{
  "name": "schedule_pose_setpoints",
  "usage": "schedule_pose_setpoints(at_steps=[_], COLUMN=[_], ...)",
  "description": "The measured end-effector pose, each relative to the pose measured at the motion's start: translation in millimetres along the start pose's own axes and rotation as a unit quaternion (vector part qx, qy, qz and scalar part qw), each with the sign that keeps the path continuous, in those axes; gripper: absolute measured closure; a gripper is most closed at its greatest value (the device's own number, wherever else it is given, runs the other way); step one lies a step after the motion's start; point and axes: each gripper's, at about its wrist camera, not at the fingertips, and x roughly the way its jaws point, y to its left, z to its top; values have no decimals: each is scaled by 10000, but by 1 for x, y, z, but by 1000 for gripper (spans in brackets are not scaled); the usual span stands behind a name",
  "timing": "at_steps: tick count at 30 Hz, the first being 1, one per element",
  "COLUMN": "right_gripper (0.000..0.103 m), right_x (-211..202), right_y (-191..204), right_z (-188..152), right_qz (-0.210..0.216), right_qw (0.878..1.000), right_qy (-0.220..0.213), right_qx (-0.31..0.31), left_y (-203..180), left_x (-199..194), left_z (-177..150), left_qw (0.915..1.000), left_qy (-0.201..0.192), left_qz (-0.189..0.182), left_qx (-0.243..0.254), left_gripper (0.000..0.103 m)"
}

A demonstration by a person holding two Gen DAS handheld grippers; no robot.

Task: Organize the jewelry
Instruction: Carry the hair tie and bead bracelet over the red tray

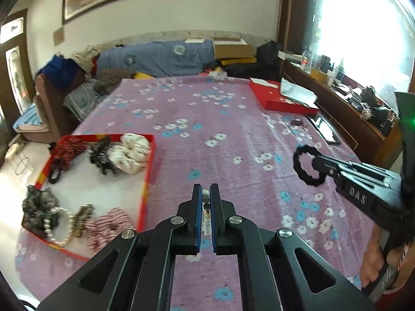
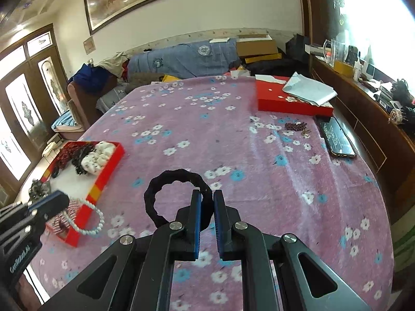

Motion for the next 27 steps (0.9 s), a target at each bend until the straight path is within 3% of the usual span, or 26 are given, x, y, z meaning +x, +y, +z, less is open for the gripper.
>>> schedule_pose_setpoints(at_steps=[9, 27], right_gripper=[92, 92], right_x=[-12, -12], right_y=[38, 92], right_z=[-26, -40], right_qz=[288, 424], right_qw=[9995, 9986], right_qy=[-32, 177], right_qx=[108, -252], left_y=[28, 73], left_x=[-20, -39], left_z=[-11, -27], left_qw=[9996, 9976], left_qy=[-147, -285], left_qz=[183, 375], left_qx=[-153, -511], left_gripper=[98, 98])
